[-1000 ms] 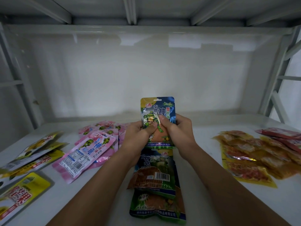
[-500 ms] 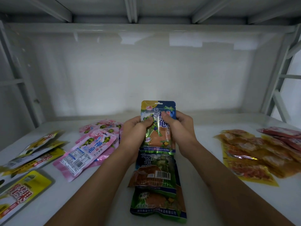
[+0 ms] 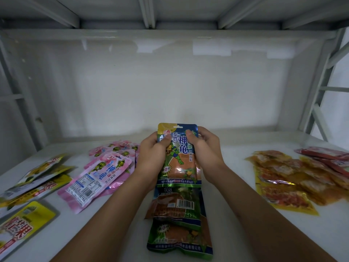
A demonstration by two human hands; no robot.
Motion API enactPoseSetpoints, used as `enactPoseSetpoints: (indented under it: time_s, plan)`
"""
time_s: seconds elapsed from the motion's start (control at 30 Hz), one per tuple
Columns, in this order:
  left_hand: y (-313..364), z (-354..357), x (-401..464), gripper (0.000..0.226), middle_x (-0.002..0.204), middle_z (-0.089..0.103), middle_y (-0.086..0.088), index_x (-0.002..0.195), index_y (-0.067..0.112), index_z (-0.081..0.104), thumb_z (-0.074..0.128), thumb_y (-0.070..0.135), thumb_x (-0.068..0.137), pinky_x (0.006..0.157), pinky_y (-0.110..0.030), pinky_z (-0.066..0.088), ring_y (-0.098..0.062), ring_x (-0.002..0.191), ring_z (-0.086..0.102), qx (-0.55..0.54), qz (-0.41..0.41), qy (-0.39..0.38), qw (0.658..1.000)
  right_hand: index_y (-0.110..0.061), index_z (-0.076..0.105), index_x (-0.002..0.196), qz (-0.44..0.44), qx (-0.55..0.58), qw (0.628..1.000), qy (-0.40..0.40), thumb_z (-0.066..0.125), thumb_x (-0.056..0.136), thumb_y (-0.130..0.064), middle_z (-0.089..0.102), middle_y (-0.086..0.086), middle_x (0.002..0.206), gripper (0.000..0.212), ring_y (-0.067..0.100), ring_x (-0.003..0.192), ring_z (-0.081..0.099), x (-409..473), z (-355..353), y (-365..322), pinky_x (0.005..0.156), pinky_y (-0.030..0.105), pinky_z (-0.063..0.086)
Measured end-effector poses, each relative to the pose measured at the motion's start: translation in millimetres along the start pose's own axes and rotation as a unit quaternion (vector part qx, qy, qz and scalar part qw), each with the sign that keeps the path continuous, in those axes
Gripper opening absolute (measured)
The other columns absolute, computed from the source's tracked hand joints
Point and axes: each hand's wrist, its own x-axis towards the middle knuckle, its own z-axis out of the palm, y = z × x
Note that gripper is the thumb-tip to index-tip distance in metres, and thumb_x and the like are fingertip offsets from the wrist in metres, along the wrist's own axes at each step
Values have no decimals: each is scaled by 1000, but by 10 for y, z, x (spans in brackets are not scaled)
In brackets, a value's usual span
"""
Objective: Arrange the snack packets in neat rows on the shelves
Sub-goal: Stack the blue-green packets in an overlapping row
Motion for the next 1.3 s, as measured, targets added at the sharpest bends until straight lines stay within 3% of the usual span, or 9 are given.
enactPoseSetpoints:
  time_s: [0.13, 0.3, 0.43, 0.63, 0.7, 0.8, 0.97, 1.13, 1.3]
  plan:
    - [-20, -4, -4, 16, 97, 81, -6, 112, 19, 72, 57, 21, 108, 83, -53, 64, -31, 90, 79, 22, 21, -8, 1000, -8, 73, 105, 3, 7, 1000, 5, 60, 103, -8, 77, 6, 86, 14, 19, 75, 75, 14, -5, -19, 68, 34, 61]
    - [-2, -5, -15, 16, 100, 80, -5, 111, 24, 70, 55, 19, 109, 73, -44, 66, -29, 91, 78, 14, 47, -11, 999, -12, 73, 101, 11, 18, 1000, -6, 62, 102, -13, 78, 6, 86, 11, 19, 74, 75, 14, -11, -30, 66, 33, 60]
    - [2, -16, -8, 15, 101, 80, -5, 113, 21, 71, 57, 19, 108, 78, -44, 64, -28, 92, 78, -11, 59, -1, 998, -8, 75, 100, 16, -4, 999, -34, 64, 102, -18, 80, 7, 88, 15, 19, 76, 76, -6, 10, -12, 70, 34, 62]
    - [51, -9, -32, 14, 97, 81, -9, 112, 12, 74, 68, 16, 100, 71, -37, 64, -28, 84, 79, -37, -6, -32, 999, -6, 75, 100, -20, -15, 1000, 4, 61, 105, -23, 77, 22, 100, 23, 43, 97, 74, 0, 37, 9, 89, 59, 60]
    - [45, 1, -44, 12, 95, 82, -8, 108, 11, 76, 67, 16, 101, 66, -32, 62, -25, 80, 78, -20, -17, -53, 998, -13, 77, 95, -29, -16, 999, 12, 61, 105, -25, 74, 25, 103, 22, 44, 97, 73, 4, 36, 14, 90, 63, 58]
    - [33, 3, -42, 12, 94, 82, -8, 104, 11, 77, 67, 17, 102, 68, -32, 64, -24, 81, 78, -14, 1, -38, 999, -20, 78, 95, -15, -9, 1000, 1, 62, 105, -28, 78, 17, 100, 21, 36, 91, 76, 5, 23, -1, 85, 53, 62]
    - [19, -24, -16, 14, 94, 81, -8, 105, 10, 78, 69, 20, 101, 69, -32, 64, -26, 83, 79, -27, 35, -1, 999, -16, 72, 115, 12, -40, 998, -36, 63, 104, -22, 80, 6, 101, 15, 17, 84, 78, 8, 31, 48, 67, 29, 62]
    - [27, -16, -17, 18, 95, 81, -11, 105, 8, 78, 73, 25, 98, 69, -32, 64, -30, 88, 79, -37, -7, -16, 999, -15, 71, 111, -43, -53, 998, -10, 61, 105, -17, 79, 4, 98, 12, 18, 84, 78, 24, 26, 83, 70, 31, 63]
    - [-6, -10, -21, 15, 90, 81, -7, 104, 5, 77, 70, 17, 100, 62, -26, 60, -21, 77, 78, -6, -16, -17, 1000, -15, 69, 108, -78, -72, 994, 11, 61, 105, -20, 78, 4, 100, 10, 19, 89, 77, 31, 39, 93, 76, 36, 64]
